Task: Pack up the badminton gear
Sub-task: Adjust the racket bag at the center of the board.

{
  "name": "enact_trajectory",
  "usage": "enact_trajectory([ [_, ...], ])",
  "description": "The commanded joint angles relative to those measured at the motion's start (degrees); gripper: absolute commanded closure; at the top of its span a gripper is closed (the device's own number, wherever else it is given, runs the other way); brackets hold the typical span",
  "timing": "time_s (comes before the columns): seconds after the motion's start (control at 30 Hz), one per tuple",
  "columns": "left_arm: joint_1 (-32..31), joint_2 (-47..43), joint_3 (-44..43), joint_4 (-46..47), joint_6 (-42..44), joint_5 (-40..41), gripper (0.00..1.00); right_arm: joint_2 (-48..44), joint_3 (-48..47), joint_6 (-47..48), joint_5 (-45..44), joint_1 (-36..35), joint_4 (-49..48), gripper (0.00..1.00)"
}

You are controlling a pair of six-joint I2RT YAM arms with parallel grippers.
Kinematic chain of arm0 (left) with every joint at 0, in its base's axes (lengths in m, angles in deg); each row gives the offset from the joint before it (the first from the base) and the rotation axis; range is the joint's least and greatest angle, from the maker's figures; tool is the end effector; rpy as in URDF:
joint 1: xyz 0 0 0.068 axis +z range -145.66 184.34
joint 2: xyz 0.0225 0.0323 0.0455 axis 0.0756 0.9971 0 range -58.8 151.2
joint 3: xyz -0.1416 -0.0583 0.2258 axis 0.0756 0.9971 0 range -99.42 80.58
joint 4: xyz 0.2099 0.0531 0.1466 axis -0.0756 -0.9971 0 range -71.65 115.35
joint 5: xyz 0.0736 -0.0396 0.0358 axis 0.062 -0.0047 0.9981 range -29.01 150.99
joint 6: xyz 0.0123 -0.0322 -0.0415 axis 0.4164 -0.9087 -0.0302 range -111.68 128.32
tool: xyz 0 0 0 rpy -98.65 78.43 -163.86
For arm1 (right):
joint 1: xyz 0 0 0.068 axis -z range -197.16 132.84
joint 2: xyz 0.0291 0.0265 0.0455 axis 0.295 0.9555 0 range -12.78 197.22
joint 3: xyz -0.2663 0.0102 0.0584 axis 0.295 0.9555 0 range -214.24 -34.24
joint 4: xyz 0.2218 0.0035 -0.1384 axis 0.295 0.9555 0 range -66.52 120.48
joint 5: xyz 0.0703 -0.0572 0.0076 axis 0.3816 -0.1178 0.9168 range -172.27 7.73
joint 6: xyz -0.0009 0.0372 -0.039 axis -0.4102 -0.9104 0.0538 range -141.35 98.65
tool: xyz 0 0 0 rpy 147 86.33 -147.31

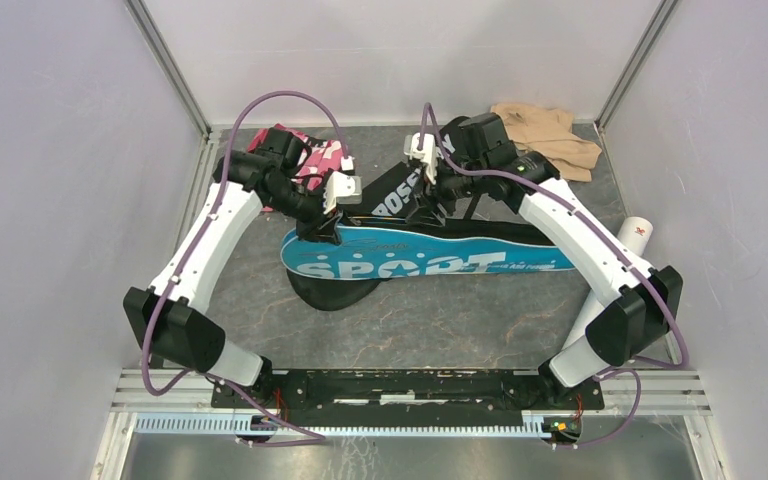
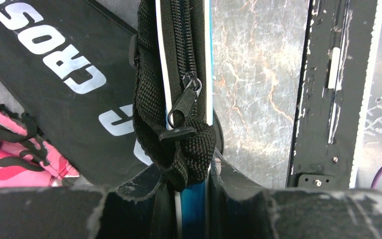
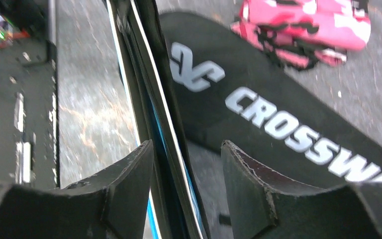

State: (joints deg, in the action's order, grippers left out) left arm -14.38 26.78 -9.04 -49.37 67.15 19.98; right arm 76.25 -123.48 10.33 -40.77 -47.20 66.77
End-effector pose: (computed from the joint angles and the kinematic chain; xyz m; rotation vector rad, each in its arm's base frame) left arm 0.2512 -0.1099 0.3586 1.6851 1.8444 -0.7306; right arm 0.2772 0.1876 0.3696 -1.4348 1.6981 0.8174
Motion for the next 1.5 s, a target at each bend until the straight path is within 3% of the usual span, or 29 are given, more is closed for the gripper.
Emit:
enact_trajectory([
  [0.0,-0.08,-4.0,2.38,7.43,-6.14,-7.07,0.98,0.26,0.78,-10.41,8.19,-2.34,-13.61,0.43],
  [0.17,-0.08,-5.07,5.5,10.51,-6.99,-7.75,0.98,1.45,2.16,-16.25,10.27,-5.44,-21.17,0.46],
  [0.7,-0.17,-4.9,6.47,12.08,-6.72,-8.44,0.98,4.16,-0.86,-12.15,3.36,-10.47,-17.93,0.5],
  [0.87,-0.18,-5.16,6.52,11.88,-6.43,-9.27,0.98,2.92,-1.85,-5.92,3.29,-6.61,-11.04,0.34],
  [1.03,-0.16,-5.0,5.93,12.81,-7.17,-9.08,0.98,0.18,0.11,5.49,-0.2,-3.93,0.68,0.09],
  [1.3,-0.17,-4.42,5.52,12.87,-7.37,-8.91,0.98,-3.2,8.04,13.13,-9.97,-3.18,5.84,0.04],
  [1.47,-0.17,-4.49,4.99,12.2,-7.09,-9.14,0.98,-5.04,12.9,14.78,-18.4,-2.88,3.08,0.04],
])
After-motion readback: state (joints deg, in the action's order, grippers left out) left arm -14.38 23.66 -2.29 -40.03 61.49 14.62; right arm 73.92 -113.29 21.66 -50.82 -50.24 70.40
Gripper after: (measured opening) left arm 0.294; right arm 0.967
